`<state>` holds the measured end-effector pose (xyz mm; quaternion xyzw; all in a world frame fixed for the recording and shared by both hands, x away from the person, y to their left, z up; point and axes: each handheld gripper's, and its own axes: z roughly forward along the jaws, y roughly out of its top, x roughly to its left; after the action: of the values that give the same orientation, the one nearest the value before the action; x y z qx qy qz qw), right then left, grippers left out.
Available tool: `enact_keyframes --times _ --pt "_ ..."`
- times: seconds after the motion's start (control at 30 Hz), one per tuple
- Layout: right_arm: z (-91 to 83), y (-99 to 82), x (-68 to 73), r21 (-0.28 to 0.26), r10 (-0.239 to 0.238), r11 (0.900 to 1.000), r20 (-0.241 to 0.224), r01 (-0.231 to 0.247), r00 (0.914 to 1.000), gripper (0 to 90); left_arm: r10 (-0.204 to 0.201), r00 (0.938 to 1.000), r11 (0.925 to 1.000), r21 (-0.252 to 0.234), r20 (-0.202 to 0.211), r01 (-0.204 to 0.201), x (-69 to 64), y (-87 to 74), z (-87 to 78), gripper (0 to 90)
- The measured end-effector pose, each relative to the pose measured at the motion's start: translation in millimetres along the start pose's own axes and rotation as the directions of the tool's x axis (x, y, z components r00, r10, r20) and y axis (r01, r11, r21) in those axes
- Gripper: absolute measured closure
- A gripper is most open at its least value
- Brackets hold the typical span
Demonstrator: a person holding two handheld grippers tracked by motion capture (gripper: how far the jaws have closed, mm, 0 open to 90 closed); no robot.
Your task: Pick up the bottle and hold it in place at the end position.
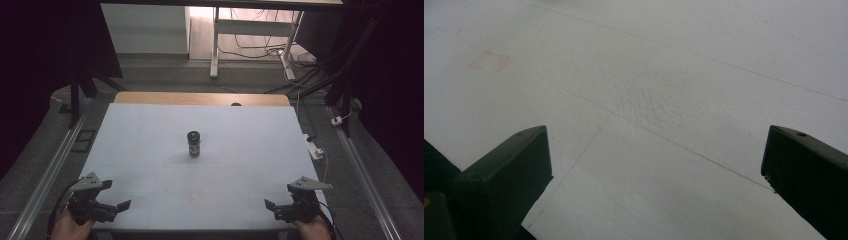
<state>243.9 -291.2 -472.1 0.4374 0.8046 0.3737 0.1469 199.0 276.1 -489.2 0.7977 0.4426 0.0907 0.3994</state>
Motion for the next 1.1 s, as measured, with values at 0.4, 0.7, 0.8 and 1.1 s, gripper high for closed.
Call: enact_keyframes --times 0.4,0.7,0.8,1.1 --pt "-0.5 -0.1 -0.7 -0.004 0.011 0.9999 -0.008 -0.011 0.9999 0.0 0.038 0.9992 0.9991 -0.019 -0.012 -0.038 -0.3 17.3 15.7 0.0" --pt "0.0 0.2 -0.2 -0.002 0.002 1.0000 -0.008 -0.002 1.0000 0.0 0.049 0.9987 0.9986 -0.019 -0.011 -0.050 2.2 33.9 29.9 0.0" --pt "0.2 0.3 0.0 0.000 0.000 1.0000 -0.008 0.000 1.0000 0.0 0.056 0.9984 0.9984 -0.010 -0.012 -0.056 2.8 40.7 35.9 0.0" --pt "0.3 0.3 -0.1 0.000 0.000 1.0000 -0.007 0.000 1.0000 0.0 0.093 0.9955 0.9956 0.009 -0.015 -0.093 4.5 65.3 60.3 0.0"
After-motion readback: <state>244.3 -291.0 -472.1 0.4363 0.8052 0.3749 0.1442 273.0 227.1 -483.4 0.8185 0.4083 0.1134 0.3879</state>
